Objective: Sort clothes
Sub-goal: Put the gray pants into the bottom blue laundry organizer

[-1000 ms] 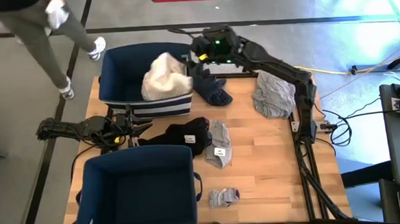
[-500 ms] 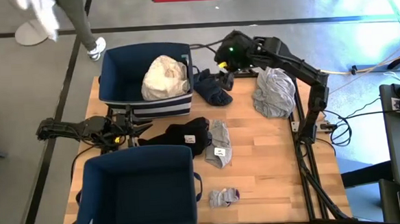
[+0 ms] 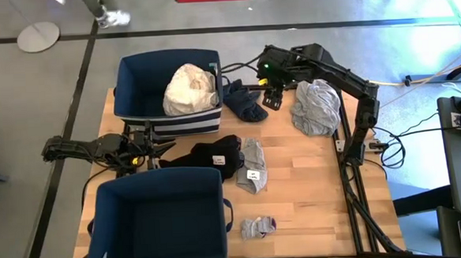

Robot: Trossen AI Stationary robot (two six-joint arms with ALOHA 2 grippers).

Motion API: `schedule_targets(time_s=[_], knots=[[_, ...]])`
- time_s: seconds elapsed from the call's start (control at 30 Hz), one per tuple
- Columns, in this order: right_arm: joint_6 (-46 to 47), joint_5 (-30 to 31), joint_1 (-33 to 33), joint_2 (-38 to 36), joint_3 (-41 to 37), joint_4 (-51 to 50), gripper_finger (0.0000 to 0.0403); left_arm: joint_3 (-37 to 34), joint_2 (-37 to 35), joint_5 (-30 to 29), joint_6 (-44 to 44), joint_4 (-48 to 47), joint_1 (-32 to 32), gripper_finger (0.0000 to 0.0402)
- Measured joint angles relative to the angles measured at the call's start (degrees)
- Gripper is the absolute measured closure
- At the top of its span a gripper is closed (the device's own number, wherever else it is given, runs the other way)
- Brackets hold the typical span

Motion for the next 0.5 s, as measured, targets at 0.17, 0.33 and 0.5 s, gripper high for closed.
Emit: schedule_targets(time_s=[0.17,0.33,0.5], knots=[[-0.62,1.76,-0.39,-1.35,-6.41,0.45,0.0134,0.00,0.00,0.01,-0.34,-0.07,0.00,0.0341],[-0.10,4.07,-1.26,-5.57,-18.73,5.24,0.0134,0.00,0.00,0.02,-0.52,-0.33,0.00,0.0341],[2.80,7.41,-3.50,-11.01,-32.56,9.34,0.0134,0.00,0.00,0.01,-0.60,-0.33,0.00,0.0341]])
